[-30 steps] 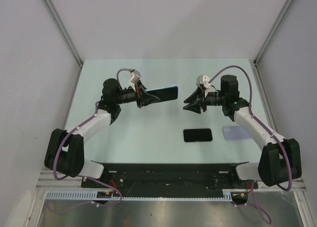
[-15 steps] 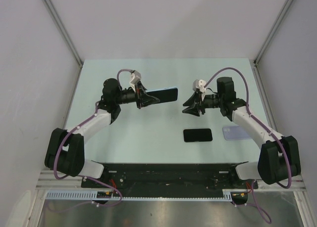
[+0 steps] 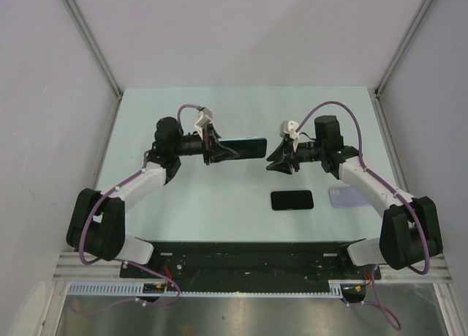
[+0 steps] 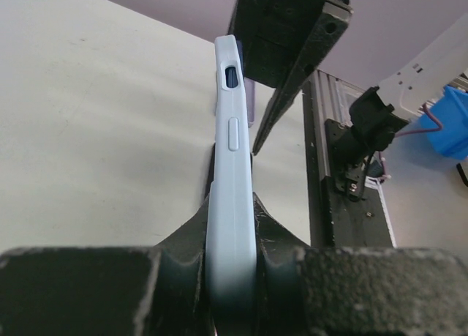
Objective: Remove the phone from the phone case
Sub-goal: Remove the phone case from the phone.
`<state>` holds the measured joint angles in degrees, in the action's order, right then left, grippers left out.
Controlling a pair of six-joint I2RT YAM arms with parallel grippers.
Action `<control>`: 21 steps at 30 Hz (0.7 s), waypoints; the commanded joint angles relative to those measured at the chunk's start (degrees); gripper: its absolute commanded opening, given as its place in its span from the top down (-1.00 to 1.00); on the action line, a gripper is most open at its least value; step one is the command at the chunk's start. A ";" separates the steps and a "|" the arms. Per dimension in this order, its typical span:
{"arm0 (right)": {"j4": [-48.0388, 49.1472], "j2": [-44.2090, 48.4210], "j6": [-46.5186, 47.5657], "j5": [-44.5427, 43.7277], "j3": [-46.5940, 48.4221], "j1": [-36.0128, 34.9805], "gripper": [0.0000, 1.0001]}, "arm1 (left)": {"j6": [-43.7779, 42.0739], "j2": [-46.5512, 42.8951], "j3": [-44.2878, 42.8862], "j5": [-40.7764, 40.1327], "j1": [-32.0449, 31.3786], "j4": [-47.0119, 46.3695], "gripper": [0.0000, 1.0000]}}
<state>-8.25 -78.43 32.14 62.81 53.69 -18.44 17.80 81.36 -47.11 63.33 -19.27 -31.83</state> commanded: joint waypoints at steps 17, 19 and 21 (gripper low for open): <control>3.77 -0.49 -5.42 11.99 2.03 1.56 0.25 | 1.62 -1.30 -0.35 4.96 -2.62 -4.46 0.99; 3.59 -0.67 -5.25 12.08 2.03 1.39 0.28 | 1.80 -0.94 -0.35 4.96 -2.79 -4.64 0.99; 3.50 -1.19 -5.07 11.90 2.03 1.04 0.29 | 1.80 -0.86 -0.35 4.96 -2.88 -4.73 0.99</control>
<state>-5.52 -78.70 26.96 72.23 53.71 -16.82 18.33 81.36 -46.89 66.67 -21.50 -32.05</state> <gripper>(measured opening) 0.361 0.191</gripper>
